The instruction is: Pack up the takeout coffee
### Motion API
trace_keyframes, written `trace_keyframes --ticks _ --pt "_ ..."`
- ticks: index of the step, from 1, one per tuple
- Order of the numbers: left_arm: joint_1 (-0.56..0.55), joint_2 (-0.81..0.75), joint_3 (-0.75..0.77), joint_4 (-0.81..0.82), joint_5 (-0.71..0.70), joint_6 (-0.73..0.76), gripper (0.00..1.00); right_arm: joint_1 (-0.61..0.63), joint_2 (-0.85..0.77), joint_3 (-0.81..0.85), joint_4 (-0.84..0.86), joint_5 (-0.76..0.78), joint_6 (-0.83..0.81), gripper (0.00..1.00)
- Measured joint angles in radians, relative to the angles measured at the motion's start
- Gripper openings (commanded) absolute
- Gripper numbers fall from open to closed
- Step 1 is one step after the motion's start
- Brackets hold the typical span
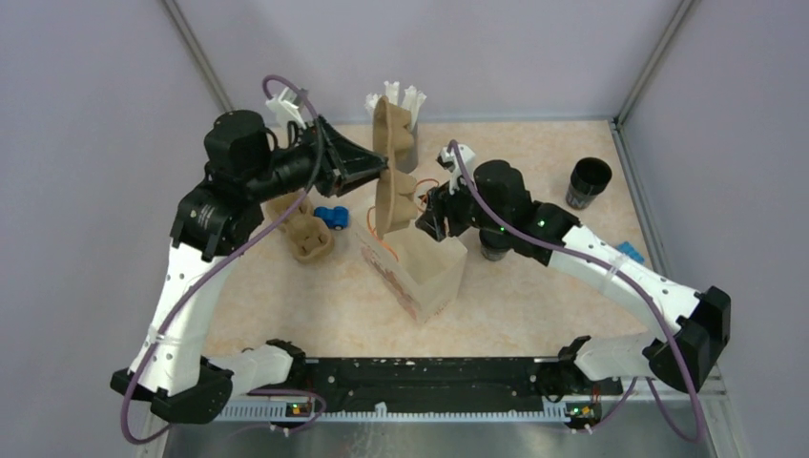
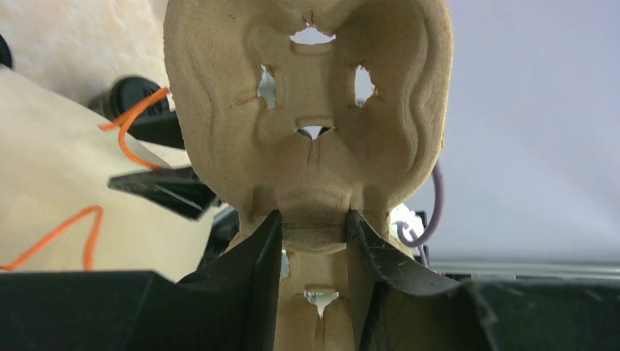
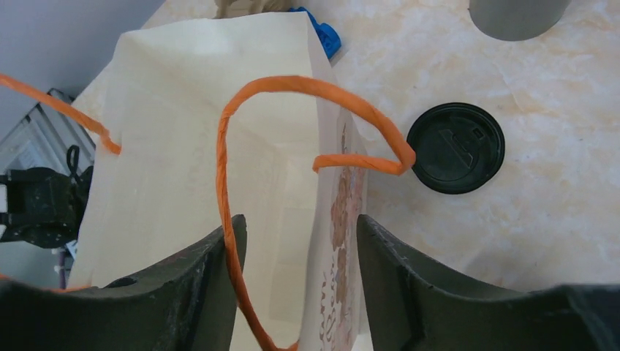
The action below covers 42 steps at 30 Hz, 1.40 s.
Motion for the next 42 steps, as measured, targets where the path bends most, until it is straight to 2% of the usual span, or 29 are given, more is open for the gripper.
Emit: trace_keyframes --ticks 3,4,9,13,20,30,42 --pt "-0.107 0.002 -0.032 0.026 -0.073 -0.015 0.25 0.0 0.003 0.0 0.024 0.016 0.029 0.31" --pt "-0.132 0.0 -0.051 0.043 -0.099 -0.024 0.25 0.0 0.001 0.0 0.036 0.023 0.042 0.21" --pt "-0.212 -0.004 -0.15 0.103 -0.189 -0.063 0.24 0.0 -0.026 -0.003 0.06 0.064 0.117 0.01" --pt "-0.285 -0.004 -0.209 0.143 -0.247 -0.084 0.23 0.0 -0.071 -0.017 0.074 0.104 0.188 0.0" --pt "-0.35 -0.02 -0.278 0.22 -0.338 -0.112 0.23 0.0 -0.084 -0.018 0.081 0.141 0.282 0.0" --pt "-0.365 -0.078 -0.378 0.193 -0.451 -0.142 0.23 0.0 -0.1 -0.061 0.08 0.161 0.331 0.0" --pt "-0.375 -0.061 -0.385 0.123 -0.499 -0.122 0.23 0.0 -0.119 -0.062 0.077 0.16 0.33 0.0"
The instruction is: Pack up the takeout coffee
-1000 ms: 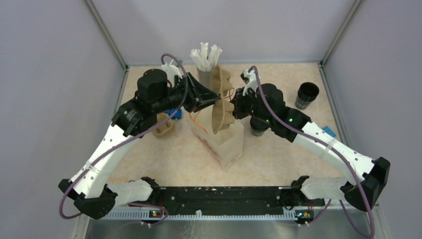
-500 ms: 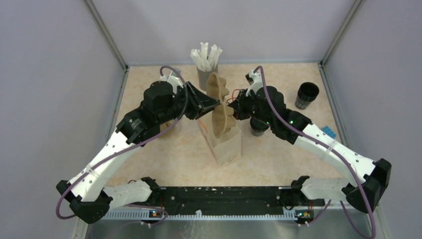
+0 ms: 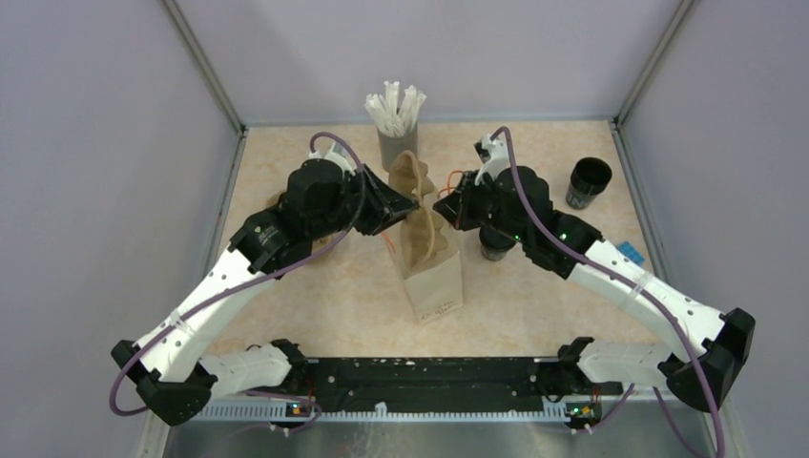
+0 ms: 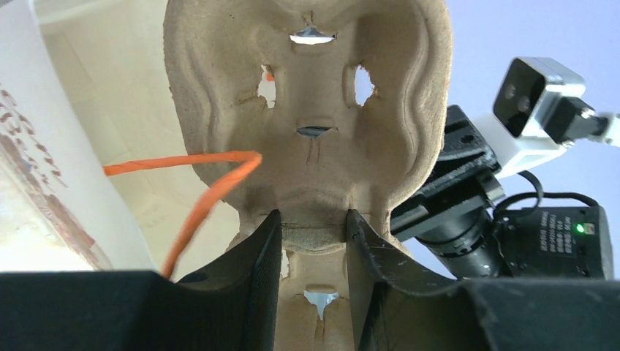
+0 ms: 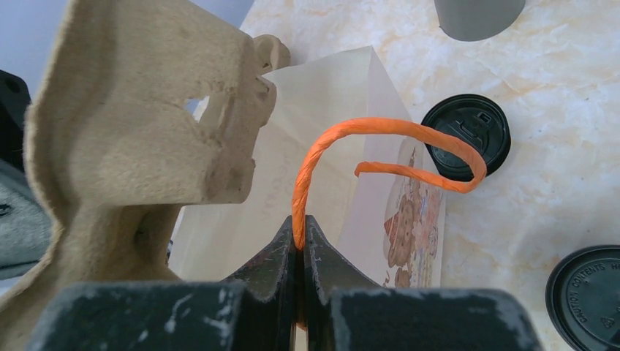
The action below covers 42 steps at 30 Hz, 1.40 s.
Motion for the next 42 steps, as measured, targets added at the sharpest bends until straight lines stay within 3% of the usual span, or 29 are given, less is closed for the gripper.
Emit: trace_keyframes --ticks 14,32,42 --pt "-0.007 0.113 0.081 -0.142 -0.086 0.065 0.21 0.0 -0.064 -0.065 0.006 -0.039 -0.03 0.0" --pt "-0.109 0.299 0.272 -0.353 -0.218 0.097 0.19 0.0 -0.082 -0.071 -0.016 -0.045 -0.052 0.0" --pt "-0.16 0.309 0.295 -0.398 -0.233 0.07 0.2 0.0 -0.088 -0.073 -0.024 -0.041 -0.074 0.0"
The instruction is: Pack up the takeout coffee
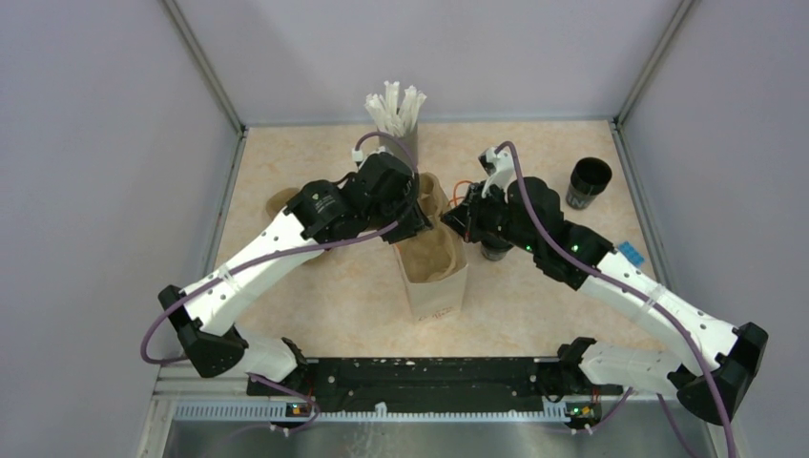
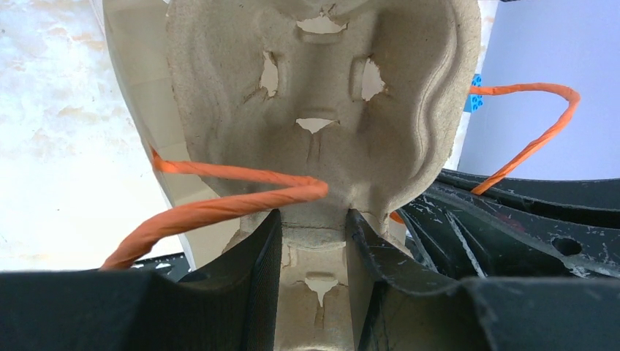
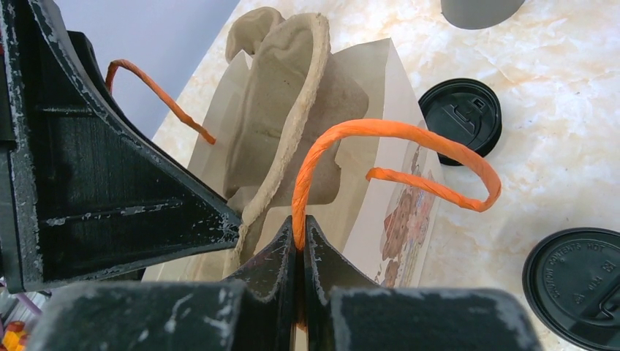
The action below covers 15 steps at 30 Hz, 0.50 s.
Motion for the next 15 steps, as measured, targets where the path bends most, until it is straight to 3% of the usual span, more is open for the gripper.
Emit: trace_keyframes --ticks 15 --pt "-0.013 0.09 0.08 -0.108 -0.056 -0.001 0.2 0.0 -0.01 -0.005 -0.004 0.0 -0.023 0.0"
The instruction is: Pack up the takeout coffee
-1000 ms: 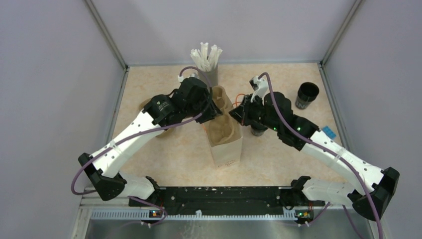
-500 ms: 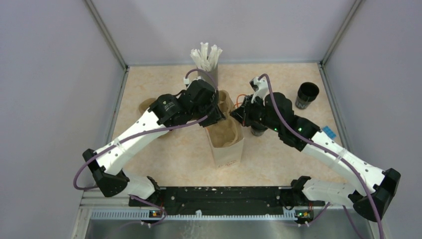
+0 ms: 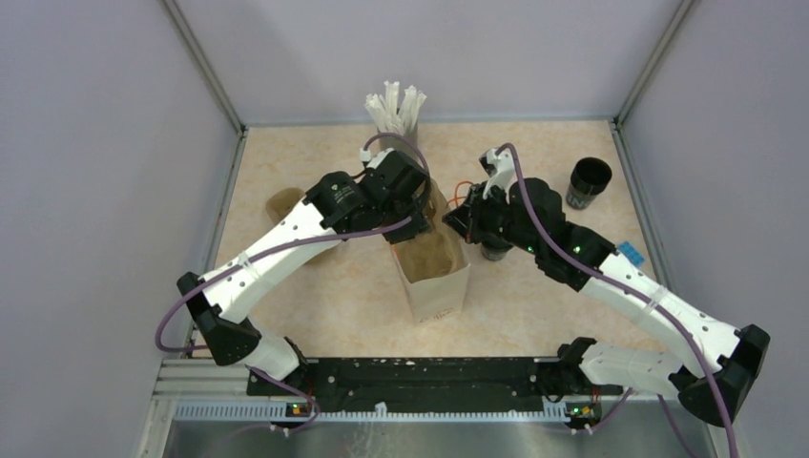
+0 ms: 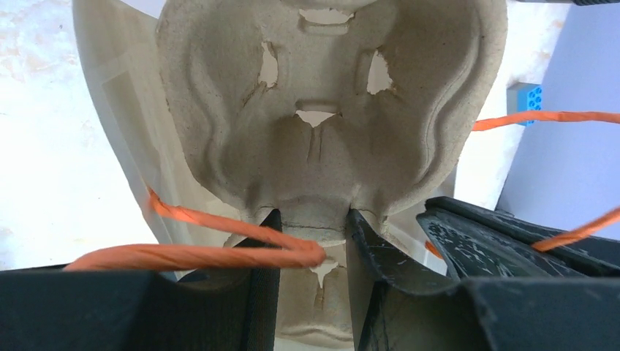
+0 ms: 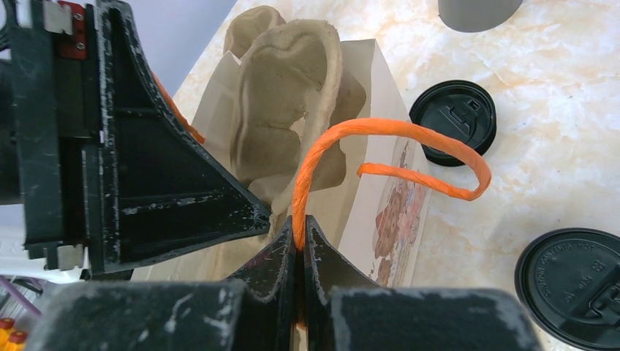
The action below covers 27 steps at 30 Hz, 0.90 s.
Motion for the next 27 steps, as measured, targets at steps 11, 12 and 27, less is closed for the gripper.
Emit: trace_keyframes --ticks 11,12,27 --pt "-0.023 0.008 -0.047 0.014 0.004 -0.054 0.19 0.0 -0.009 0.0 -0.015 0.0 -0.013 0.0" --pt "-0.03 0.008 -0.047 0.018 0.008 -0.061 0.19 0.0 -0.009 0.0 -0.016 0.001 -0.015 0.0" --pt "-0.053 0.003 -0.02 -0.042 0.009 -0.101 0.19 0.005 -0.025 -0.019 -0.013 0.044 -0.019 0.0"
